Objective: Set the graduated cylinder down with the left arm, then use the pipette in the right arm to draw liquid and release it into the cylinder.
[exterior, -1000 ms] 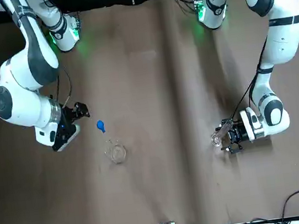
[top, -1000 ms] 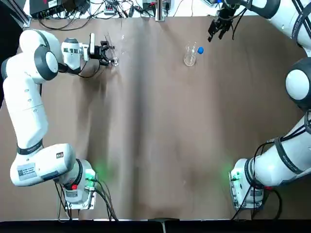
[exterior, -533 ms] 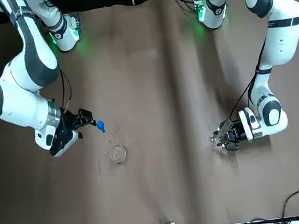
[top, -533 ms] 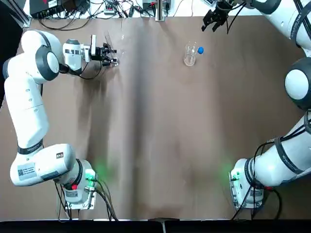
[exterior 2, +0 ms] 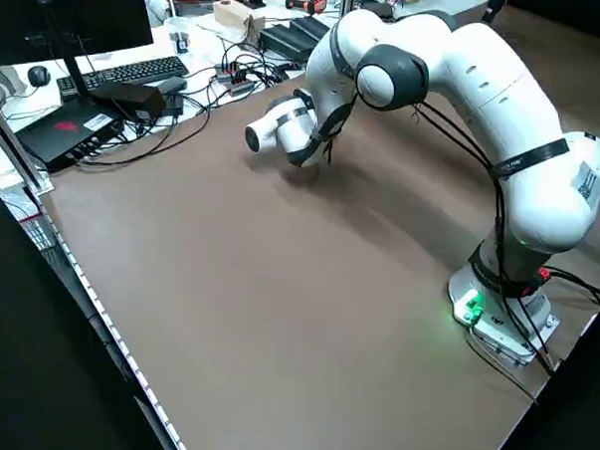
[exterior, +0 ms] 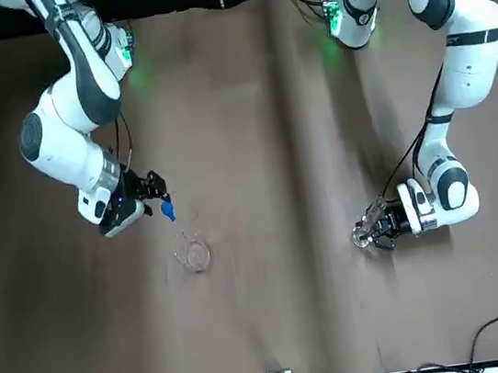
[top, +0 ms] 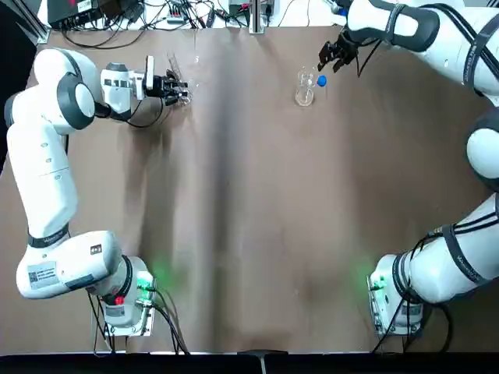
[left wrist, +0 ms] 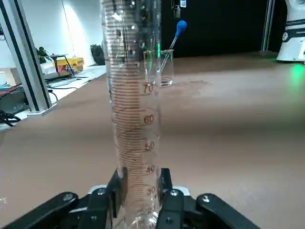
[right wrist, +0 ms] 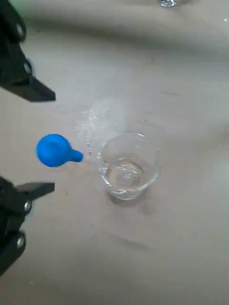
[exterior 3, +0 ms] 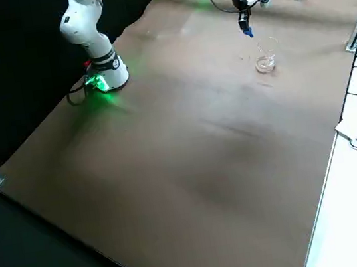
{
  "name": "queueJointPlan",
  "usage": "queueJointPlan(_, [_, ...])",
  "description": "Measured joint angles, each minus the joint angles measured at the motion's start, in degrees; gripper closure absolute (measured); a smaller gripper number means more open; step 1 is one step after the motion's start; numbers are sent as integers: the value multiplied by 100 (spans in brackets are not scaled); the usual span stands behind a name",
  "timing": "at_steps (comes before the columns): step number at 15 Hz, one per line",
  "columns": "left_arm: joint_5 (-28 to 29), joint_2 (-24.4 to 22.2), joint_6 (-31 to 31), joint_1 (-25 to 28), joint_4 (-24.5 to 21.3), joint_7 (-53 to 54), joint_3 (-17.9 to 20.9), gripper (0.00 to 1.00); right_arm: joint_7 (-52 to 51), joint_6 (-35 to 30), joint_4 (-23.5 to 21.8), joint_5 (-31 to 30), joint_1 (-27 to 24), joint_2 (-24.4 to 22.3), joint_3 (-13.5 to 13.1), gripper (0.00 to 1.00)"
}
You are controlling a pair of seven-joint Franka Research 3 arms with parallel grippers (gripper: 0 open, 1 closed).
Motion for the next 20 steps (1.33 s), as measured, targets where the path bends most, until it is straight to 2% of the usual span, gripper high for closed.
queueJointPlan(1, [0, 0, 0, 0, 0, 0, 0, 65, 38, 21, -108, 0, 18, -68, 0, 28])
queueJointPlan(3, [-1, 0, 0, -1, 2, 0, 0, 66, 159, 121, -311, 2, 33, -176, -2, 30])
queueJointPlan(5, [-27, 0, 0, -4, 9, -17, -3, 66, 376, 277, -356, 2, 99, -176, -1, 38])
queueJointPlan(10, [-304, -2, 57, -55, 49, -354, -297, 66, 523, 467, -382, 1, 176, -172, -11, 41])
queueJointPlan(15, [-1013, -45, 730, -661, 76, -653, -402, 66, 523, 549, -425, -3, 175, -94, -38, 41])
queueJointPlan(18, [-1201, -67, 1035, -937, 78, -745, -460, 66, 523, 630, -426, -3, 176, -13, -37, 42])
queueJointPlan(20, [-1211, -70, 1306, -1002, 77, -767, -631, 66, 523, 655, -427, -3, 176, 41, -36, 44])
